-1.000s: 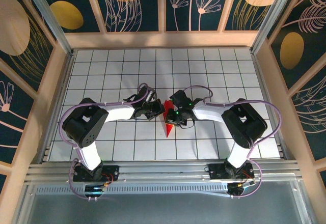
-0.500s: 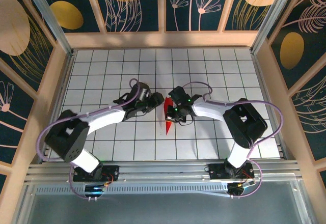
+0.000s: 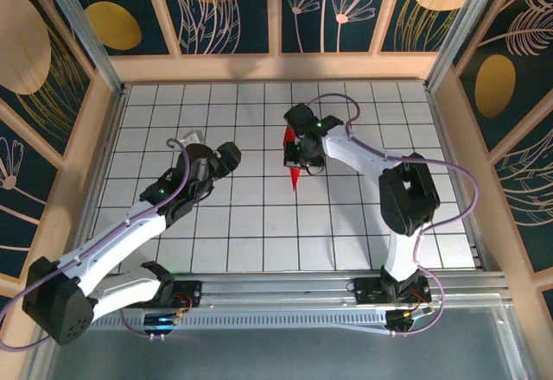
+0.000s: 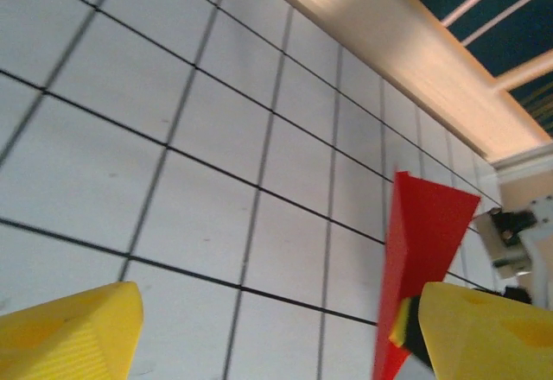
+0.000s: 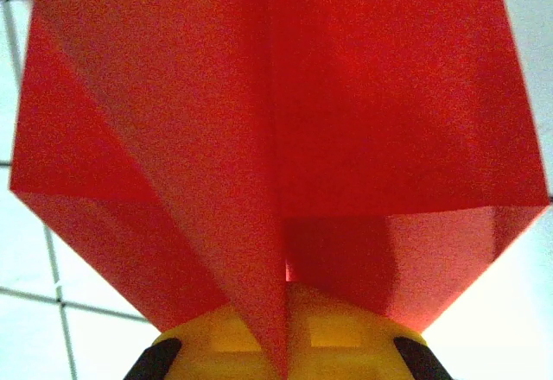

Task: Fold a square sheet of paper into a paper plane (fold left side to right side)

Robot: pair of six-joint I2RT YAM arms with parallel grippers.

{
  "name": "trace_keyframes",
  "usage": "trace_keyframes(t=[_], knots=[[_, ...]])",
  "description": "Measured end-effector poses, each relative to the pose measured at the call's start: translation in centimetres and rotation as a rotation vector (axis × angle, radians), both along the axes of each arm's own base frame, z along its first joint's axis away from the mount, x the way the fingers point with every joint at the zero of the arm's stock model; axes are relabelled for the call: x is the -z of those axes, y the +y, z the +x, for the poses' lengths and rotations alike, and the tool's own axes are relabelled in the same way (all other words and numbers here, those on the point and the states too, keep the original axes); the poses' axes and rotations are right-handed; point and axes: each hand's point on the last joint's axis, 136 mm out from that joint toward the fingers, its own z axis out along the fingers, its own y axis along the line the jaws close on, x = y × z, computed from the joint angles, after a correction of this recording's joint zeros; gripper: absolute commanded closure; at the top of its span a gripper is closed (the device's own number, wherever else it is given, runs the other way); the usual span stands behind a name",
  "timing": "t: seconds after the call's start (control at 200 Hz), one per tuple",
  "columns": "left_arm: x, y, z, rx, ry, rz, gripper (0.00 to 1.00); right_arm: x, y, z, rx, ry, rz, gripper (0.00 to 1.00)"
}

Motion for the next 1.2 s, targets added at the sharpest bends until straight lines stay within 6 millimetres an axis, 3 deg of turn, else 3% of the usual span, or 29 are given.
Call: trace_keyframes(t=[0.25, 0.656, 0.931, 1.201], knots=[[0.5, 3.2, -1.9, -0.057, -0.011, 0.093, 0.12, 3.2, -2.8, 2.3, -0.011, 0.092, -0.129, 1.0], [2.0, 3.3, -2.0, -0.049, 0.028, 0.127, 0.11, 5.4, -5.1, 7.1, 0.015, 0.131, -0.162, 1.0], [3.5, 2.6, -1.9, -0.016, 0.075, 0.145, 0.11, 7.0, -5.4, 7.3, 0.014, 0.166, -0.18, 0.95], [4.0, 2.2, -2.0, 0.0, 0.094, 0.145, 0.1, 7.0, -5.7, 7.5, 0.019, 0.169, -0.181, 0.88]])
